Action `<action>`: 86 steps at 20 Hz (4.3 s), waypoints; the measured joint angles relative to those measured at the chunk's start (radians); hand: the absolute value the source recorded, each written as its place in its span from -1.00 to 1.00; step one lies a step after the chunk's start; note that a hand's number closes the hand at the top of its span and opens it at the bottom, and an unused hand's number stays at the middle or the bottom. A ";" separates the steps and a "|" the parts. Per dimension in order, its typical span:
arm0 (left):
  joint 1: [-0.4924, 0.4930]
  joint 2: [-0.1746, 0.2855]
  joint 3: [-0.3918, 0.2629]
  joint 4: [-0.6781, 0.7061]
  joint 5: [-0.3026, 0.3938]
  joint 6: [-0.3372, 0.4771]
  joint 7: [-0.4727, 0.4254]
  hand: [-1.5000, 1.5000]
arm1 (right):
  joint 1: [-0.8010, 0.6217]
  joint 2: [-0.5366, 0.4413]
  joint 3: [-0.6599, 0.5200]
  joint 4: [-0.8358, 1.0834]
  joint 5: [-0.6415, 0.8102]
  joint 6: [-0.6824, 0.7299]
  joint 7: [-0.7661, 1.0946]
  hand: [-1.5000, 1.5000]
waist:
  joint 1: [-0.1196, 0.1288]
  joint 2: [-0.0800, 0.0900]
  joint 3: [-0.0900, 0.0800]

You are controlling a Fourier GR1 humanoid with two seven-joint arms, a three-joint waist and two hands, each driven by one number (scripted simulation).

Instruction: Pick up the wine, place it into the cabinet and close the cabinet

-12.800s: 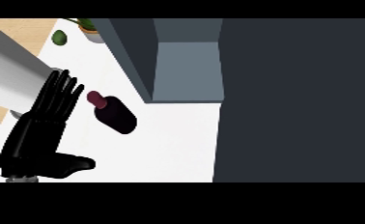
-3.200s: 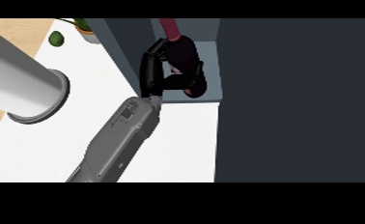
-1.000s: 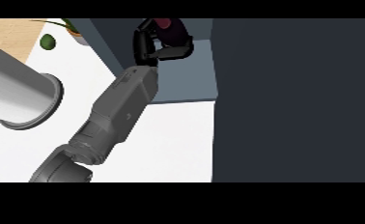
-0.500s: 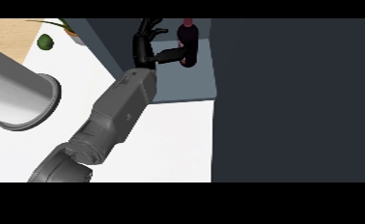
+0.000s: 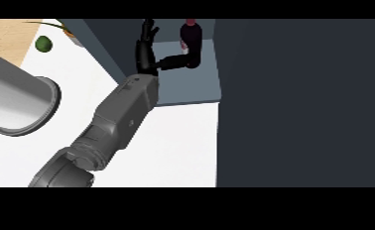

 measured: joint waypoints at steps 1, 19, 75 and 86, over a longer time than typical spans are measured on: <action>0.001 0.000 0.001 0.001 -0.002 0.008 -0.003 -1.00 | 0.000 0.003 0.003 -0.001 0.000 -0.004 0.002 -1.00 | 0.000 0.000 0.000; 0.034 -0.004 0.025 -0.031 -0.010 -0.079 -0.084 -1.00 | 0.007 0.019 0.045 -0.002 0.004 -0.012 -0.006 -1.00 | -0.003 -0.001 0.000; 0.868 0.058 -0.794 -1.342 0.134 0.351 0.109 -1.00 | 0.029 -0.018 -0.007 -0.015 0.017 -0.045 0.018 -1.00 | 0.077 -0.026 -0.001; 1.056 0.185 -0.873 -1.659 0.021 0.401 0.174 -1.00 | 0.057 -0.020 0.003 -0.014 0.005 -0.002 0.026 1.00 | 0.075 -0.025 -0.001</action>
